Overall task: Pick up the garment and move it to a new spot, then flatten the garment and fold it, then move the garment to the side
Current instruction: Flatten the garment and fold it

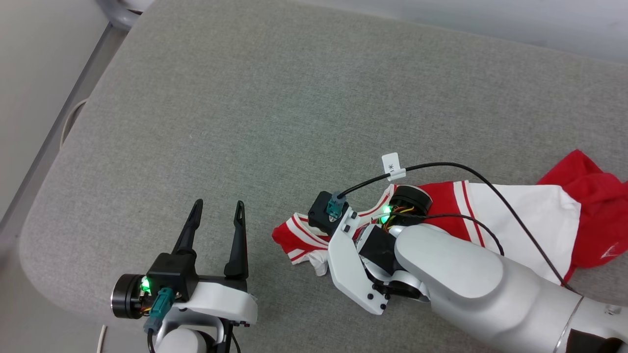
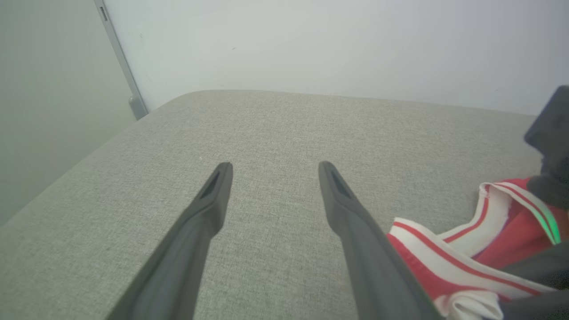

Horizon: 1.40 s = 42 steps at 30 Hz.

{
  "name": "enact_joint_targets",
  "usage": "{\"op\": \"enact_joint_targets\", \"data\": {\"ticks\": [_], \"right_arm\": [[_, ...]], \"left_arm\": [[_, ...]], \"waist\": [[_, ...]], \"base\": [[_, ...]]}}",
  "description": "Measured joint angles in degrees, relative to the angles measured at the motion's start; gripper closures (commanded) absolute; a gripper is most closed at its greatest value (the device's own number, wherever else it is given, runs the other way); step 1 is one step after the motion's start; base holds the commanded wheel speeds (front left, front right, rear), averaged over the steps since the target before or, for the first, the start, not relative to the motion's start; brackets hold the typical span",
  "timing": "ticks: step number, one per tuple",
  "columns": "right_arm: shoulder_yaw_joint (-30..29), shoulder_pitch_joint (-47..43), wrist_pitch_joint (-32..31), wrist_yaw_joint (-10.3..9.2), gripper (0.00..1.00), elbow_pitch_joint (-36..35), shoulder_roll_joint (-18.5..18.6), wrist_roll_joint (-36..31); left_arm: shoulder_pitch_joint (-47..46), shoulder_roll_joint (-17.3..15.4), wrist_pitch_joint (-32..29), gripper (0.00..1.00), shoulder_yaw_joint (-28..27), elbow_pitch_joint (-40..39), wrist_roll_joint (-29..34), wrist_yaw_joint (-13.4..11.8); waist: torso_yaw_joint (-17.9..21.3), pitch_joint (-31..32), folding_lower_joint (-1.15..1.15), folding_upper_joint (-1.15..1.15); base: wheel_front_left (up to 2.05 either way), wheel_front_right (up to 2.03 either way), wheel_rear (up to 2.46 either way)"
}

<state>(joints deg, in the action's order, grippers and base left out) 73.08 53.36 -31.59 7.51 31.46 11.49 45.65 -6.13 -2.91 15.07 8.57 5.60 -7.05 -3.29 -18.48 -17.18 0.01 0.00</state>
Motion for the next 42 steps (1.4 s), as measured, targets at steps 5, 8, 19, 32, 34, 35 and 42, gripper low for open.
{"op": "enact_joint_targets", "data": {"ticks": [5, 8, 19, 32, 34, 35, 42], "right_arm": [[0.3, 0.3, 5.6, 0.01, 0.00, -2.2, 1.1, 0.4], [0.3, 1.0, 9.7, 0.01, 0.00, -4.9, 3.1, 2.0], [-7.4, 3.1, 22.4, 0.01, 0.00, -11.8, 15.0, 3.8], [-18.9, 2.8, 7.5, 0.01, 0.00, -17.0, 29.5, 1.8], [-19.3, 2.4, 2.9, 0.01, 0.00, -17.7, 31.5, 2.2], [-19.5, 2.0, 1.0, 0.01, 0.00, -17.9, 32.3, 2.4], [-20.0, -1.9, -9.0, 0.01, 0.00, -18.0, 33.8, 2.1]], "left_arm": [[0.1, 0.0, 0.0, 0.00, -0.5, 0.3, 0.5, -0.1], [0.7, 0.0, 0.0, 0.00, -1.3, 0.3, 0.9, -0.1], [5.2, 0.0, 0.0, 0.00, -4.5, -0.1, 3.4, 0.8], [7.0, 0.0, 0.0, 0.00, -4.5, -1.0, 3.8, 1.3], [7.0, 0.0, 0.0, 0.00, -4.3, -1.0, 3.8, 1.3], [7.0, 0.0, 0.0, 0.00, -4.2, -1.1, 3.7, 1.3], [6.0, 0.0, 0.0, 0.00, -3.4, -1.5, 3.0, 1.2]], "waist": [[1.2, 1.3, 0.00, 0.00], [2.0, 2.5, 0.00, 0.00], [5.9, 7.9, 0.00, 0.00], [8.2, 9.8, -0.01, 0.00], [8.1, 9.5, -0.01, 0.00], [8.0, 9.3, -0.01, 0.00], [7.1, 7.2, -0.01, 0.00]], "base": [[0.00, 0.00, 0.00], [0.00, 0.00, 0.00], [0.00, 0.00, 0.00], [0.00, 0.00, 0.00], [0.00, 0.00, 0.00], [0.00, 0.00, 0.00], [0.00, 0.00, 0.00]]}}
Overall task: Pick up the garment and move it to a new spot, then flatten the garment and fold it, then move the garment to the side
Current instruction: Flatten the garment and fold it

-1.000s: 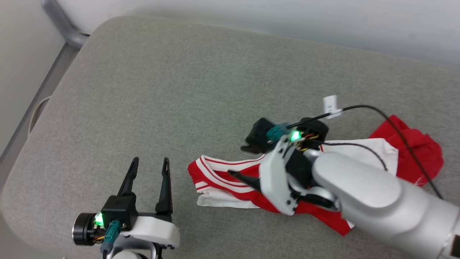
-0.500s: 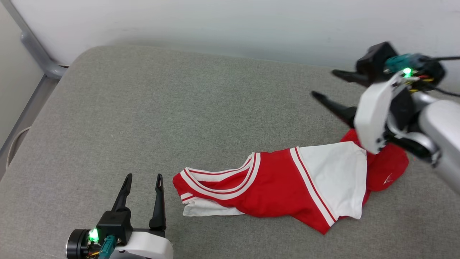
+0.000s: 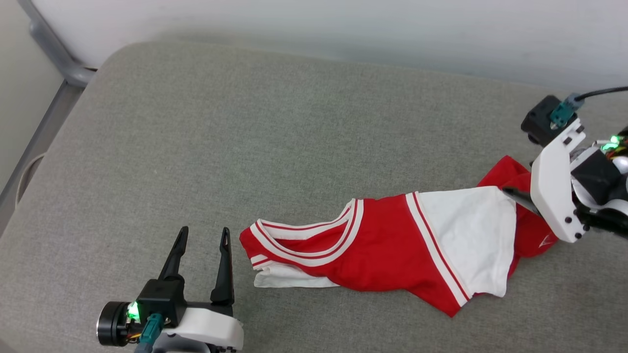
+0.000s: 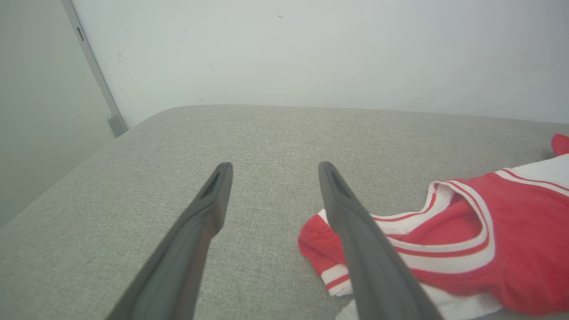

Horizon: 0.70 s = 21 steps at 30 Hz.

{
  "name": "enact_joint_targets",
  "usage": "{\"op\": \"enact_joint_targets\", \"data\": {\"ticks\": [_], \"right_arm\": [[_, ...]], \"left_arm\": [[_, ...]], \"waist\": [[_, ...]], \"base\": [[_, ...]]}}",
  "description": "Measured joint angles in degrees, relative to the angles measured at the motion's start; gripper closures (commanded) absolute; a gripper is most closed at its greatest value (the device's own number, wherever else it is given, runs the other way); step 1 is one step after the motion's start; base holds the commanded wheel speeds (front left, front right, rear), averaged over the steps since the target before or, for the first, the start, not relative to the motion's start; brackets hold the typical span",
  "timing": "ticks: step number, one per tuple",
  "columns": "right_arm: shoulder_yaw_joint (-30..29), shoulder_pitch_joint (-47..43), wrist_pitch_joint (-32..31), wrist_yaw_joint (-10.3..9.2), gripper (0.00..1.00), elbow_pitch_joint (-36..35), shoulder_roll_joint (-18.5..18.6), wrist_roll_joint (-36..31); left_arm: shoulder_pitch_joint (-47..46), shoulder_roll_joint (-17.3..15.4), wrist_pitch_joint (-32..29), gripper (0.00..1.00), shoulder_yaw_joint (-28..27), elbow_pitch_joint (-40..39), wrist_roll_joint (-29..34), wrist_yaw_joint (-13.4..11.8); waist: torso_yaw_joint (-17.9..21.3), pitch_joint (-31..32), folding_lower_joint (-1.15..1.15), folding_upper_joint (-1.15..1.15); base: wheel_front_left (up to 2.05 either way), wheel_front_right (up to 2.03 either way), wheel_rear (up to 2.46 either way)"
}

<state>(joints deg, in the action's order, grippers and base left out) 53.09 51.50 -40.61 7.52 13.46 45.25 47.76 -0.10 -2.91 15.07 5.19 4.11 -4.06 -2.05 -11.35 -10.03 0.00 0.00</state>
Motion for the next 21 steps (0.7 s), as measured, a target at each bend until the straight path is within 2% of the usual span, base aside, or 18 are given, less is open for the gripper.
{"op": "enact_joint_targets", "data": {"ticks": [9, 13, 19, 20, 21], "right_arm": [[-0.8, -2.0, -3.2, 0.00, 0.00, 6.6, -3.0, -4.3], [1.1, -2.0, -3.9, -0.02, 0.00, 9.6, -4.5, -6.2], [3.2, -0.8, -4.3, -0.02, 0.00, 12.1, -4.7, -5.8], [3.6, -0.6, -4.3, -0.02, 0.27, 12.3, -4.7, -5.4], [3.9, -0.3, -4.2, -0.02, 1.00, 12.3, -4.7, -5.2]], "left_arm": [[-3.4, 0.0, 0.0, 0.00, 1.6, -0.4, -1.4, -0.5], [-5.0, 0.0, 0.0, 0.00, 2.1, -0.4, -2.0, -0.5], [-6.1, 0.0, 0.0, 0.00, 2.5, -0.3, -2.4, -1.1], [-6.1, 0.0, 0.0, 0.00, 2.6, -0.3, -2.4, -1.1], [-6.1, 0.0, 0.0, 0.00, 2.5, -0.3, -2.5, -1.2]], "waist": [[-1.8, -5.4, 0.00, 0.00], [-2.8, -8.0, 0.00, 0.00], [-3.8, -10.3, -0.01, 0.00], [-3.8, -10.4, -0.01, 0.00], [-3.8, -10.5, -0.02, 0.00]], "base": [[0.00, 0.00, 0.00], [0.00, 0.00, 0.00], [0.00, 0.00, 0.00], [0.00, 0.00, 0.00], [0.00, 0.00, 0.00]]}}
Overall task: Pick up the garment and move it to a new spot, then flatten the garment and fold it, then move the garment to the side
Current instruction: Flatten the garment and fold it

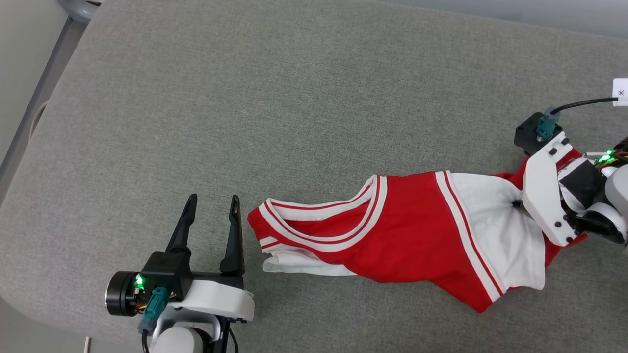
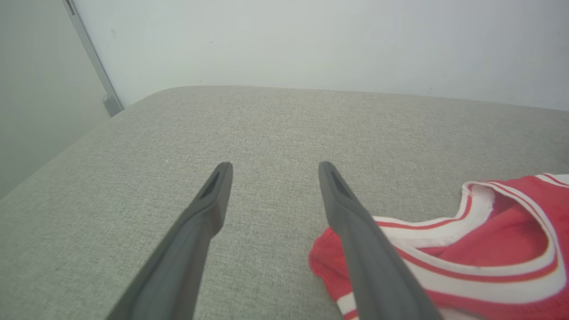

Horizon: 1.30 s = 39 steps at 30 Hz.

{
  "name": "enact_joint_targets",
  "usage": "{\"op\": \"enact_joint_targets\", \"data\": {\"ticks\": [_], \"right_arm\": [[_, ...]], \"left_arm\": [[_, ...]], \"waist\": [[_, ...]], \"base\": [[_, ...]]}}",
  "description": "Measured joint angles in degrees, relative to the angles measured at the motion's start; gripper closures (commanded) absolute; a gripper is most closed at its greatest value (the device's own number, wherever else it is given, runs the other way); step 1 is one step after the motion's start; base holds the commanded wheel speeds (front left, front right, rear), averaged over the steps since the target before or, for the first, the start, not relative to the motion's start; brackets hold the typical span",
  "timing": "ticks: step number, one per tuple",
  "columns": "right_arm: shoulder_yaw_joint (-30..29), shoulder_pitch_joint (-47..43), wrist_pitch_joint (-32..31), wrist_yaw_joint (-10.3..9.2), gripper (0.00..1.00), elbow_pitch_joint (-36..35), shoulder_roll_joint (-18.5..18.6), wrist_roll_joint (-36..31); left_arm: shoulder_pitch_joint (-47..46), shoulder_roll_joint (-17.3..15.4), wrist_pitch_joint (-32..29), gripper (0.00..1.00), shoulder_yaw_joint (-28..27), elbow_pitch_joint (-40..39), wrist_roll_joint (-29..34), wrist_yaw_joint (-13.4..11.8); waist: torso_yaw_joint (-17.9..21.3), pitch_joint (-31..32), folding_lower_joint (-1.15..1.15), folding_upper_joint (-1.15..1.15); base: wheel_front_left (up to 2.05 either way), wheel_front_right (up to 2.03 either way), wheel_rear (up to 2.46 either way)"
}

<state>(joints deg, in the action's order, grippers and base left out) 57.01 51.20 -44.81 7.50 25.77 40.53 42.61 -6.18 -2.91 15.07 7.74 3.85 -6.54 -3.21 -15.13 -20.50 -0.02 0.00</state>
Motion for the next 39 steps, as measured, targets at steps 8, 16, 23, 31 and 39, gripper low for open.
{"op": "enact_joint_targets", "data": {"ticks": [8, 16, 23, 31, 39], "right_arm": [[-0.9, 3.8, 7.9, 0.01, 1.00, 2.0, -3.6, 2.2], [-4.9, 13.1, 17.0, 0.04, 1.00, 7.2, -8.0, 0.3], [-7.8, 16.1, 24.7, 0.03, 1.00, 11.5, -9.2, -1.7], [-4.0, 7.7, 30.0, 0.04, 1.00, 7.5, -7.0, -1.2], [-2.0, -7.7, 33.4, 0.03, 1.00, -2.2, -1.8, 1.0]], "left_arm": [[0.0, 0.0, 0.0, 0.00, -0.5, 0.5, 0.3, 0.0], [0.0, 0.0, 0.0, 0.00, -0.4, 0.7, 0.7, 0.1], [1.8, 0.0, 0.0, 0.00, -1.1, 1.0, 1.0, 0.2], [4.9, 0.0, 0.0, 0.00, -2.7, 1.2, 2.4, 0.5], [8.3, 0.0, 0.0, 0.00, -4.0, 1.4, 3.8, 1.3]], "waist": [[1.3, 0.9, 0.02, 0.00], [1.3, 3.1, 0.03, 0.00], [1.2, 5.4, 0.03, 0.00], [3.0, 9.4, 0.02, 0.00], [6.9, 14.3, 0.01, 0.00]], "base": [[0.00, 0.00, 0.00], [0.00, 0.00, 0.00], [0.00, 0.00, 0.00], [0.00, 0.00, 0.00], [0.00, 0.00, 0.00]]}}
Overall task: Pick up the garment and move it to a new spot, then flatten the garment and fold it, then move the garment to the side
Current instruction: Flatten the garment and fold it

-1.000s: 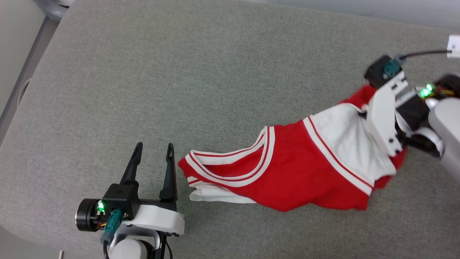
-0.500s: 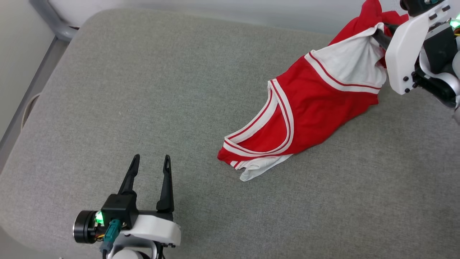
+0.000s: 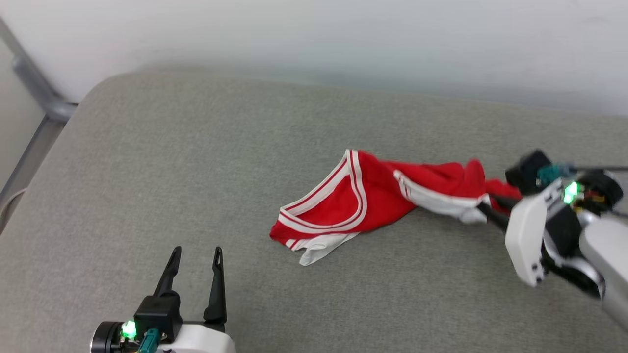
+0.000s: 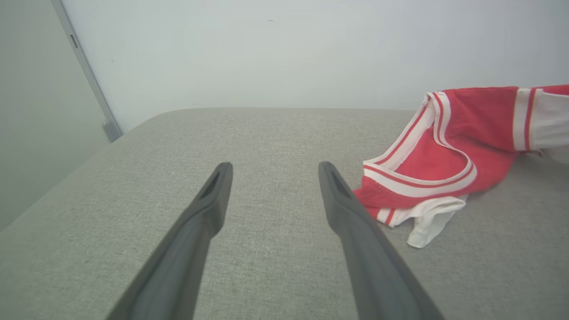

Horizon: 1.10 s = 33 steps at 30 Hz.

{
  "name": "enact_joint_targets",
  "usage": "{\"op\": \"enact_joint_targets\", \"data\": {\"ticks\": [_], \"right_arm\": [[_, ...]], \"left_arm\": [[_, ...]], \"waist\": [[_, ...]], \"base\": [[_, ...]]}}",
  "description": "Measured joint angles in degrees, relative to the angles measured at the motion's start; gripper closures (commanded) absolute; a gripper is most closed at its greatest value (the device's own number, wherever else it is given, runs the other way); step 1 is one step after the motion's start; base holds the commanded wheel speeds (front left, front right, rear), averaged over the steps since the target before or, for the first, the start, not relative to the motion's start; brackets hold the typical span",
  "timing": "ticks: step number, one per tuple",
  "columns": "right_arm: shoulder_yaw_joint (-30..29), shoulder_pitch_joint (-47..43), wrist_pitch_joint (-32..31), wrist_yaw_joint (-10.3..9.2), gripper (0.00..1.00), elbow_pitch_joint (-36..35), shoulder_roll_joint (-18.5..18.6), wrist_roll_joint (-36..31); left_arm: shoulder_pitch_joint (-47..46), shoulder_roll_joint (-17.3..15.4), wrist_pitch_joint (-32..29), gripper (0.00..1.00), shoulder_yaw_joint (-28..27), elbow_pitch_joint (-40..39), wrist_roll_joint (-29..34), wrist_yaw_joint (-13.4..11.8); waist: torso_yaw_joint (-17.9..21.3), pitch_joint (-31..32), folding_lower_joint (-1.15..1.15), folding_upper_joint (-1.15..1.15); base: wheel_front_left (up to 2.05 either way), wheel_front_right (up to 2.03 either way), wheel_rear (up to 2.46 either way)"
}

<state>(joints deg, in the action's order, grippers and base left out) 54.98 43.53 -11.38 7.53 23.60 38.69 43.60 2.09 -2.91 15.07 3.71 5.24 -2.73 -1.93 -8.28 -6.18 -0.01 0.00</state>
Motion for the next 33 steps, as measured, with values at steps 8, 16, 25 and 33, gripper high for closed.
{"op": "enact_joint_targets", "data": {"ticks": [8, 16, 25, 33], "right_arm": [[-4.7, -16.9, 0.8, 0.00, 1.00, -5.5, 4.1, 0.8], [-18.3, -36.6, 2.3, 0.00, 1.00, -3.0, 3.9, -2.0], [-32.7, -40.8, 6.4, 0.00, 0.00, -8.7, -1.5, -7.5], [-51.4, -45.2, -4.3, 0.00, 0.00, -30.1, -6.2, -16.0]], "left_arm": [[1.5, 0.0, 0.0, 0.00, -0.4, -0.1, 0.3, 0.3], [2.2, 0.0, 0.0, 0.00, -0.5, -0.2, 0.2, 0.6], [2.4, 0.0, 0.0, 0.00, -1.1, 0.0, 0.5, 0.7], [2.9, 0.0, 0.0, 0.00, -1.6, -0.6, 0.7, 0.9]], "waist": [[3.8, 3.2, 0.00, 0.00], [4.2, 2.5, 0.00, 0.00], [4.8, 3.6, 0.00, 0.00], [5.5, 4.1, 0.00, 0.00]], "base": [[0.00, 0.00, 0.00], [0.00, 0.00, 0.00], [0.00, 0.00, 0.00], [0.00, 0.00, 0.00]]}}
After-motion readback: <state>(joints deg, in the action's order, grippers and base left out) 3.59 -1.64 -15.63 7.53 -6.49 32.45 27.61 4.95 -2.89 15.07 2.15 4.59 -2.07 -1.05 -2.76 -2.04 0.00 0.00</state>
